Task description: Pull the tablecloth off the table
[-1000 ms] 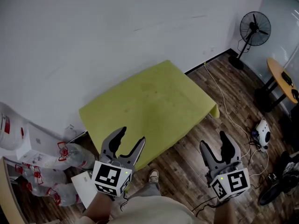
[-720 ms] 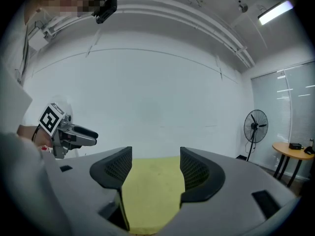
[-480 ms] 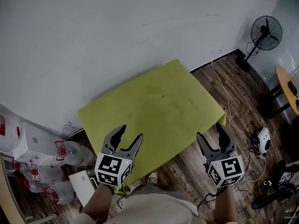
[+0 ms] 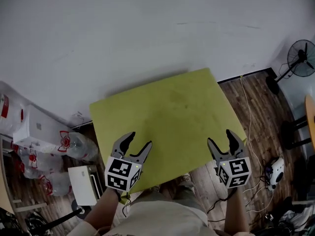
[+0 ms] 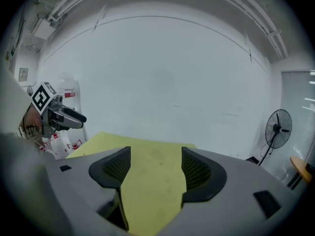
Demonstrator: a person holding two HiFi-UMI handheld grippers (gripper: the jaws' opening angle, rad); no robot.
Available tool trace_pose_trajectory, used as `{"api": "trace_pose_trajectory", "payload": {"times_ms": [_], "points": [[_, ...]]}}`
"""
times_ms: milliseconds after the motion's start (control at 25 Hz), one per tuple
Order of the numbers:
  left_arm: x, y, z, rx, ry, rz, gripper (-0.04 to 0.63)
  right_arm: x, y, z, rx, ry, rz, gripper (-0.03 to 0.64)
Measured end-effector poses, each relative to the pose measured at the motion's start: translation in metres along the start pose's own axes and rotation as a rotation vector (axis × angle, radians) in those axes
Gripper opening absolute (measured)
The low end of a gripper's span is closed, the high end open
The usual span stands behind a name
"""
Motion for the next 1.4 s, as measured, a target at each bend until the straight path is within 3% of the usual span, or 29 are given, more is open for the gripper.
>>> {"api": "trace_pose_trajectory", "payload": {"times_ms": [480, 600, 760, 960, 1400], "points": [[0.007, -0.032, -0.045, -0.118, 0.257, 0.084, 0.272, 0.054, -0.043, -0.098, -0.105, 0.264, -0.015, 0.336], [0.011, -0.042, -0.061, -0.136, 0.298, 0.114, 0.272, 0.063, -0.048, -0.118, -0.116, 0.31, 0.044, 0.341], [0.009, -0.062, -0.07, -0.17, 0.348, 0.174, 0.272, 0.064, -0.056, -0.14, -0.13, 0.336, 0.154, 0.345], [0.001, -0.081, -0.064, -0.187, 0.429, 0.256, 0.272, 0.07, -0.076, -0.16, -0.153, 0.373, 0.125, 0.345], [-0.018, -0.14, -0.058, -0.263, 0.498, 0.352, 0.275, 0.095, -0.152, -0.2, -0.309, 0.351, 0.023, 0.353]]}}
Point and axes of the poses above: the fingertips, and each gripper's own axes: z backward along the fingers, x to its right, y out of its top, the point moved 8 cm from there along z, backward along the fingers, and after that the axes turned 9 degrees about x, right-handed, at the moved point
